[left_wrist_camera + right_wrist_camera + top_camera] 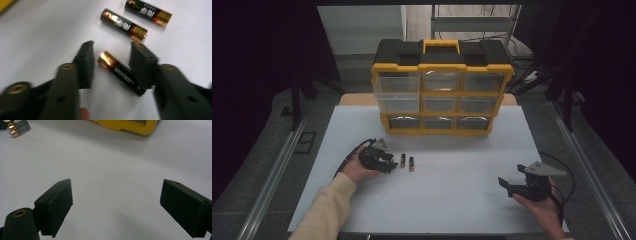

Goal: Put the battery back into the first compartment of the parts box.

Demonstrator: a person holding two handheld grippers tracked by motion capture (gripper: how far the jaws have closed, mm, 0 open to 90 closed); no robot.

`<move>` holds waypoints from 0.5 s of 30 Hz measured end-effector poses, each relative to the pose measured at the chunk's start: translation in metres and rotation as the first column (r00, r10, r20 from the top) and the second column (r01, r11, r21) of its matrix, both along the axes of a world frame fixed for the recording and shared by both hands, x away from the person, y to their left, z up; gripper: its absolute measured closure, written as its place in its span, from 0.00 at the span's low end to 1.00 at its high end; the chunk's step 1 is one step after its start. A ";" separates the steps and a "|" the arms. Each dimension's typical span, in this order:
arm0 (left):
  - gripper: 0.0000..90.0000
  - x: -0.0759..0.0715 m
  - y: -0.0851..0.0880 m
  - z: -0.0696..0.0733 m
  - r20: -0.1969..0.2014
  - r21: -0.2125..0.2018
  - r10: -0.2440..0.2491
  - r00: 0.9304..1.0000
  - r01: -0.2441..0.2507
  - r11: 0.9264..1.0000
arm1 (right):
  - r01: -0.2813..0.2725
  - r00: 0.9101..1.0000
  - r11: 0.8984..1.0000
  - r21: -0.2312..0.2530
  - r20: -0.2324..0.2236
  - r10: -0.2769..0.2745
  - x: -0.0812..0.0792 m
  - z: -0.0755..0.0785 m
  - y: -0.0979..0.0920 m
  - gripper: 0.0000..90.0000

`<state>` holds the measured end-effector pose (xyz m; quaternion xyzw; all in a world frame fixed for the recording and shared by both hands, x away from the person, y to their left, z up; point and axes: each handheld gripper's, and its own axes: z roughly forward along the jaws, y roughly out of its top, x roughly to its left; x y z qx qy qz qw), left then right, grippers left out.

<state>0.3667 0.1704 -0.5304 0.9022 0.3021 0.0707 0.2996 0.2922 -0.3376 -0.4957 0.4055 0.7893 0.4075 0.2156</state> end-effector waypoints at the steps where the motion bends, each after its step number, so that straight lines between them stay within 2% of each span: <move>1: 0.54 -0.004 0.000 0.001 -0.007 0.010 0.002 1.000 -0.002 1.000 | 0.001 1.000 1.000 0.000 0.000 -0.001 0.000 0.000 0.000 0.13; 4: 0.46 -0.015 -0.001 0.004 -0.013 0.022 0.012 1.000 -0.012 1.000 | 0.003 1.000 1.000 0.003 0.000 -0.003 0.000 0.000 -0.001 0.13; 5: 0.48 -0.017 -0.001 0.004 -0.022 0.028 0.021 1.000 -0.021 0.999 | 0.001 1.000 1.000 0.004 0.000 -0.001 0.000 0.000 -0.001 0.13; 6: 0.51 -0.018 -0.001 0.003 -0.031 0.041 0.031 0.999 -0.029 0.999 | 0.000 1.000 1.000 0.002 0.001 0.000 0.000 0.000 -0.001 0.13; 11: 0.65 -0.015 -0.001 0.005 -0.053 0.042 0.082 0.995 -0.080 0.996 | -0.006 1.000 1.000 0.000 0.002 0.006 0.000 0.001 0.002 0.13; 15: 0.79 -0.012 -0.002 0.006 -0.067 0.054 0.143 0.987 -0.140 0.989 | -0.002 1.000 1.000 0.000 -0.002 0.002 0.000 0.000 0.001 0.13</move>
